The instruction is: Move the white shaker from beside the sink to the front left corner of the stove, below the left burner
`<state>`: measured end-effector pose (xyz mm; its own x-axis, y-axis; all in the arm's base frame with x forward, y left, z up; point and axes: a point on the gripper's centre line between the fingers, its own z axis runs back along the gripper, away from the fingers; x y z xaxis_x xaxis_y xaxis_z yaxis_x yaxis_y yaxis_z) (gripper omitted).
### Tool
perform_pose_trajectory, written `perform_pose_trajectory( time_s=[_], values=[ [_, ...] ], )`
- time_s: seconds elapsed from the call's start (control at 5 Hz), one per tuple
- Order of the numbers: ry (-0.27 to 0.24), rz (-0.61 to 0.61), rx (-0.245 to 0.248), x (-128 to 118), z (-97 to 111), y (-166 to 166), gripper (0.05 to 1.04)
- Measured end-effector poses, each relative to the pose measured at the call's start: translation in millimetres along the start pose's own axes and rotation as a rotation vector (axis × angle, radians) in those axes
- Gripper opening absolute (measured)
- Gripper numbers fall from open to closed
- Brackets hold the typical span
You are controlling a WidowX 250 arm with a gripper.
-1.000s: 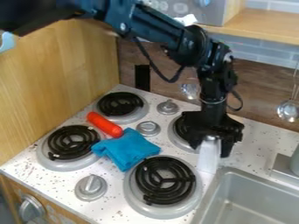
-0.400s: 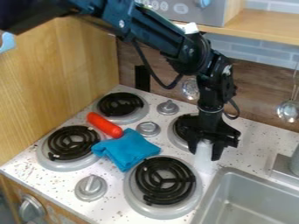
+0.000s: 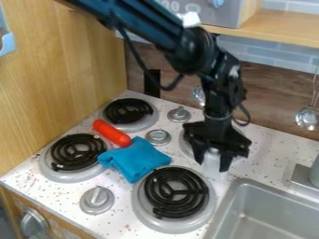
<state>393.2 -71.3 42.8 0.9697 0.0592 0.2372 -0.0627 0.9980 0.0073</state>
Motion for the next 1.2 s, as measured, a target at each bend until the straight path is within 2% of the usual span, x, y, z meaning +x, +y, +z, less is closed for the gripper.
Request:
perform_pose_trajectory(
  time_s=[0.2, 0.4, 0.6, 1.0, 1.2],
  values=[
    [-0.103, 0.024, -0.032, -5, 43, 7, 0.644],
    [-0.157, 0.099, -0.037, -20, 73, 38, 0.644],
    [-0.156, 0.183, -0.026, -43, 86, 72, 0.644],
    [-0.065, 0.331, 0.013, -97, 76, 130, 0.644],
    [-0.007, 0.375, 0.030, -107, 70, 140, 0.644]
  ],
)
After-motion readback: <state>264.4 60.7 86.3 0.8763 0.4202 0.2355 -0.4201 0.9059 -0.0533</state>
